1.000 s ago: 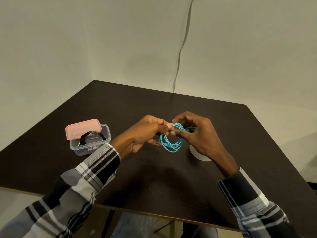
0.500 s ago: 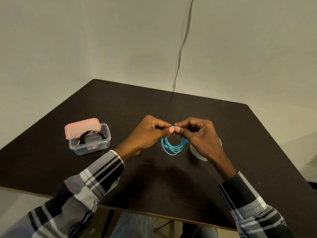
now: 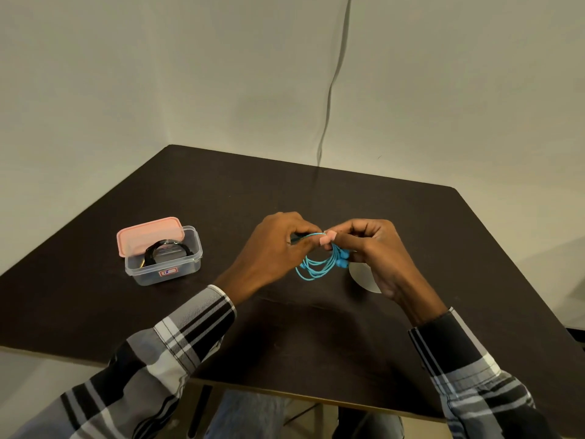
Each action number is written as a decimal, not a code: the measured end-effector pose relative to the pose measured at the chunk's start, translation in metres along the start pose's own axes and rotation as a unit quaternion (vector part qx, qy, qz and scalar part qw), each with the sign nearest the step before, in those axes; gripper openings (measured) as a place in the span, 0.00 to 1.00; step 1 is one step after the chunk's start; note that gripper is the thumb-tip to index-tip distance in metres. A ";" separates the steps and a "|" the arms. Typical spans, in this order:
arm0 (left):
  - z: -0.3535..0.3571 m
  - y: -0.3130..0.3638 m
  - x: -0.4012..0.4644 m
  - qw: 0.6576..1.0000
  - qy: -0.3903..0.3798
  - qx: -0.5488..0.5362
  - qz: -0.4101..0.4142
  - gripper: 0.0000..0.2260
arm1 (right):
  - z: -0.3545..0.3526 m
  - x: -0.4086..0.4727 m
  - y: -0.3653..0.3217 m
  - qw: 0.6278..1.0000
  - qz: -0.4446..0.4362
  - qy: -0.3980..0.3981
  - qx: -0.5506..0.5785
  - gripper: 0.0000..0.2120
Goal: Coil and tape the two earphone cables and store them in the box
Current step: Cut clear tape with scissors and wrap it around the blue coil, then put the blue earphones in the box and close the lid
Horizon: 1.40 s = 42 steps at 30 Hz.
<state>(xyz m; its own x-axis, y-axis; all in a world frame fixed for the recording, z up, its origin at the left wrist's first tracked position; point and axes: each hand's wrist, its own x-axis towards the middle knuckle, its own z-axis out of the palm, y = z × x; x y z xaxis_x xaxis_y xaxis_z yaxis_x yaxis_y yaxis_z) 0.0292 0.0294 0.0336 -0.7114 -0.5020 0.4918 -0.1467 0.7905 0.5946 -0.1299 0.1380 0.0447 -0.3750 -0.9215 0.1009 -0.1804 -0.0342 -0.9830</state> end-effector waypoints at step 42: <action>-0.100 -0.034 -0.061 0.909 0.198 -0.245 -0.272 0.09 | 0.110 0.042 -0.025 0.996 -0.006 -0.028 0.081 0.05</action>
<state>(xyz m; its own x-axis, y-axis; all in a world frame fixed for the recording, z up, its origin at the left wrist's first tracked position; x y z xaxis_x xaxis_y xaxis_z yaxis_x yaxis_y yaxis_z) 0.1459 -0.0019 0.0472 -0.3080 -0.9357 0.1720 -0.0106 0.1842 0.9828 -0.0408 0.0571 0.0569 -0.3209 -0.9408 0.1092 -0.0346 -0.1036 -0.9940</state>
